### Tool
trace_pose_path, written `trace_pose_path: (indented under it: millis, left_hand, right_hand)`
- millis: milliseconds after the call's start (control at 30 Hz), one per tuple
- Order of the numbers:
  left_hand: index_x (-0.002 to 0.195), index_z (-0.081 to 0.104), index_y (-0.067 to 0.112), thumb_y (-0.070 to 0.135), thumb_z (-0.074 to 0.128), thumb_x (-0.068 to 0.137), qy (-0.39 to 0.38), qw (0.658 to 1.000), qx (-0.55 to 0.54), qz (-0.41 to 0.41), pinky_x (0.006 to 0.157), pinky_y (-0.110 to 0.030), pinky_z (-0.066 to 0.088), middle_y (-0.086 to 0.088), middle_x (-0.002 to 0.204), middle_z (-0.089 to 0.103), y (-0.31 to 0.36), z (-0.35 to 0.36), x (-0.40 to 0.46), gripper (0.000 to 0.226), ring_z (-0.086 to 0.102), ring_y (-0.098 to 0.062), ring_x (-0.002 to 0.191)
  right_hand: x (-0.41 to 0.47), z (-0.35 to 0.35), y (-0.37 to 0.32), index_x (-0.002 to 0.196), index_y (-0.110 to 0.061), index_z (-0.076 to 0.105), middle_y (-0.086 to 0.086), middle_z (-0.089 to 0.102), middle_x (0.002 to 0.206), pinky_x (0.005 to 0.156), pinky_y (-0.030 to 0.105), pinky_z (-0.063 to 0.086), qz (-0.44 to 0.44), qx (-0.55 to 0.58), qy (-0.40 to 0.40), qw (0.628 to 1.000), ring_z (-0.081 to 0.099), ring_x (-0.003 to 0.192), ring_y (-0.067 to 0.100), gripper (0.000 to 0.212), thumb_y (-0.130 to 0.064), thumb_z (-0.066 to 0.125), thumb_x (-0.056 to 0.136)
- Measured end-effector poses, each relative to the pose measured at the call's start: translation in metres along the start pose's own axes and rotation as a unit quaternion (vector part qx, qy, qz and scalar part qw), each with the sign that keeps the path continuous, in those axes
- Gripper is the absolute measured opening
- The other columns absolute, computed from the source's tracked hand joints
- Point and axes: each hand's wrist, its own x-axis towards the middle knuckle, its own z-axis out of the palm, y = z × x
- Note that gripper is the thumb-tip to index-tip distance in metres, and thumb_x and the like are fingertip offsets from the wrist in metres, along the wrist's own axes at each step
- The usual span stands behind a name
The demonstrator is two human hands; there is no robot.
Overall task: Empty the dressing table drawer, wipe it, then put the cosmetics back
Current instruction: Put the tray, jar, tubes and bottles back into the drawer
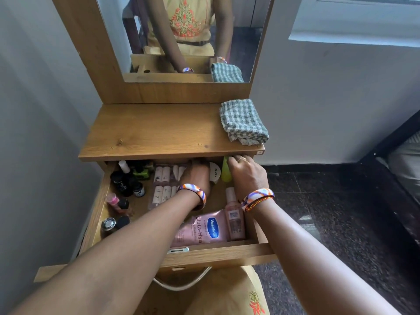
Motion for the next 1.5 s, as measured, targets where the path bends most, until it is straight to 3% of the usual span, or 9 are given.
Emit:
trace_pose_path:
  millis: [167,467,667,733,833,1033,1200,1333,1500]
  left_hand:
    - [0.111,0.062,0.003,0.006,0.054,0.089,0.009,0.999,-0.021,-0.041,0.079,-0.037,0.051,-0.018,0.114,0.062,0.006,-0.010,-0.004,0.024,0.061,-0.034,0.105]
    - [0.115,0.060,-0.002,0.010,0.053,0.089,-0.020,0.996,-0.067,-0.064,0.086,-0.033,0.050,-0.020,0.122,0.061,0.010,-0.011,-0.006,0.029,0.060,-0.033,0.112]
    - [0.114,0.060,-0.002,0.011,0.054,0.088,-0.024,0.995,-0.077,-0.053,0.084,-0.033,0.049,-0.021,0.120,0.061,0.005,-0.010,-0.006,0.029,0.060,-0.034,0.110]
    - [0.112,0.060,-0.002,0.010,0.054,0.088,-0.024,0.995,-0.083,-0.047,0.082,-0.033,0.050,-0.021,0.118,0.061,0.004,-0.011,-0.008,0.027,0.060,-0.034,0.109]
    - [0.109,0.060,0.000,0.010,0.054,0.088,-0.026,0.994,-0.096,-0.042,0.075,-0.031,0.048,-0.020,0.115,0.062,0.005,-0.012,-0.009,0.025,0.062,-0.034,0.105]
    - [0.106,0.063,0.000,0.013,0.054,0.085,-0.091,0.964,-0.245,-0.051,0.081,-0.030,0.049,-0.017,0.111,0.064,0.016,-0.006,-0.004,0.025,0.061,-0.032,0.104]
    - [0.085,0.069,0.012,0.013,0.043,0.066,-0.162,0.884,-0.424,-0.111,0.077,-0.038,0.049,-0.025,0.095,0.068,0.015,0.027,0.020,0.032,0.064,-0.038,0.089]
    - [0.112,0.067,0.008,0.001,0.042,0.088,-0.177,0.883,-0.423,-0.101,0.091,-0.047,0.048,-0.029,0.120,0.060,0.020,0.019,0.013,0.035,0.054,-0.047,0.113]
    - [0.118,0.064,0.012,0.004,0.041,0.090,-0.183,0.890,-0.405,-0.101,0.098,-0.042,0.046,-0.021,0.121,0.062,0.021,0.018,0.017,0.037,0.056,-0.039,0.115]
  right_hand:
    - [0.000,0.003,0.002,0.056,-0.008,0.062,0.005,0.063,0.052,0.032,0.019,0.041,-0.008,0.000,-0.005,1.000,0.061,0.045,0.023,0.039,0.004,0.084,0.026]
    - [0.002,0.006,0.007,0.049,-0.009,0.060,0.005,0.061,0.057,0.032,0.017,0.039,-0.001,-0.019,0.034,0.999,0.060,0.040,0.023,0.036,-0.002,0.087,0.027]
    - [0.004,0.006,0.015,0.105,-0.003,0.060,0.011,0.059,0.114,0.078,0.032,0.047,0.021,-0.028,-0.081,0.996,0.057,0.108,0.030,0.020,-0.004,0.053,0.086]
    - [0.004,0.003,0.012,0.097,-0.004,0.065,0.011,0.063,0.106,0.077,0.030,0.048,0.010,-0.046,-0.076,0.996,0.059,0.101,0.030,0.019,-0.004,0.062,0.079]
    - [0.007,0.005,0.010,0.061,-0.008,0.069,0.008,0.068,0.070,0.059,0.025,0.050,0.021,-0.054,-0.066,0.996,0.065,0.068,0.028,0.025,-0.008,0.085,0.041]
    - [0.003,0.009,0.014,0.105,-0.007,0.064,0.010,0.057,0.117,0.089,0.033,0.041,0.031,-0.050,-0.097,0.993,0.049,0.112,0.030,0.024,-0.007,0.055,0.083]
    - [-0.002,0.008,0.016,0.106,-0.012,0.067,0.008,0.059,0.116,0.087,0.033,0.041,0.062,-0.023,-0.074,0.995,0.050,0.113,0.027,0.026,-0.007,0.052,0.085]
    - [-0.001,0.012,0.018,0.101,-0.016,0.069,0.005,0.060,0.109,0.083,0.032,0.041,0.092,-0.003,-0.066,0.994,0.052,0.109,0.026,0.024,-0.010,0.056,0.083]
    - [0.000,0.013,0.018,0.104,-0.017,0.069,0.006,0.060,0.110,0.084,0.032,0.041,0.096,0.011,-0.076,0.992,0.052,0.110,0.026,0.025,-0.010,0.054,0.085]
